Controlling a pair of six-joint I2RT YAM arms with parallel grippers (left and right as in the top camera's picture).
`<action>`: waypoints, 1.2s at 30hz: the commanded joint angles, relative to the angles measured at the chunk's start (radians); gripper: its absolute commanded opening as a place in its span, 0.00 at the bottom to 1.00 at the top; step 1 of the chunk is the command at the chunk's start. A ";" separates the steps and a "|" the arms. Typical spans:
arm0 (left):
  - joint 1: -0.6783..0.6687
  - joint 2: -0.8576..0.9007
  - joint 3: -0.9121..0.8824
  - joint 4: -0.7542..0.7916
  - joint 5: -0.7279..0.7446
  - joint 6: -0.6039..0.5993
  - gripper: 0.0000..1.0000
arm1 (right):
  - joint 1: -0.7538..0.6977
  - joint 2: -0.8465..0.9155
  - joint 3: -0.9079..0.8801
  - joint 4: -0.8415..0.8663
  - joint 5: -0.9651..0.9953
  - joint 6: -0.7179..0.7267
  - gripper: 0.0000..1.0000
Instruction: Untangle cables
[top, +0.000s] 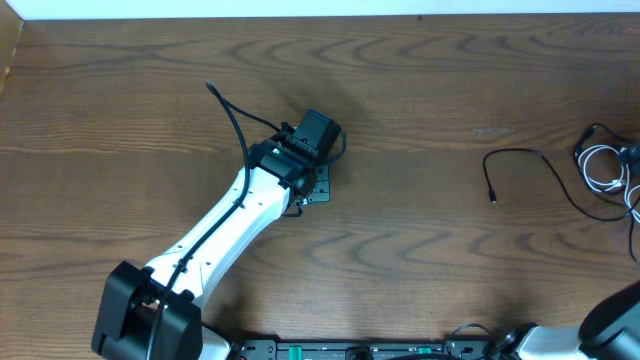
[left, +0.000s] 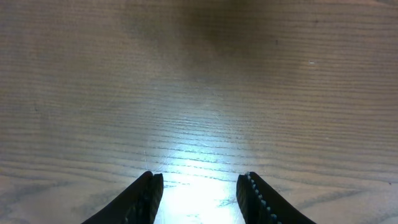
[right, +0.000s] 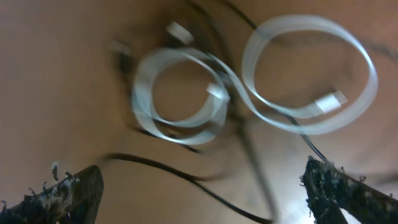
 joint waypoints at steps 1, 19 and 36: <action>0.004 -0.007 0.003 -0.006 -0.002 0.003 0.44 | 0.004 -0.053 0.003 0.032 -0.177 -0.036 0.99; 0.004 -0.007 0.003 -0.006 -0.002 0.003 0.44 | 0.004 0.016 0.002 0.085 -0.209 -0.047 0.42; 0.005 -0.007 0.003 -0.010 -0.002 0.003 0.45 | 0.003 -0.001 0.003 0.105 -0.212 -0.034 0.75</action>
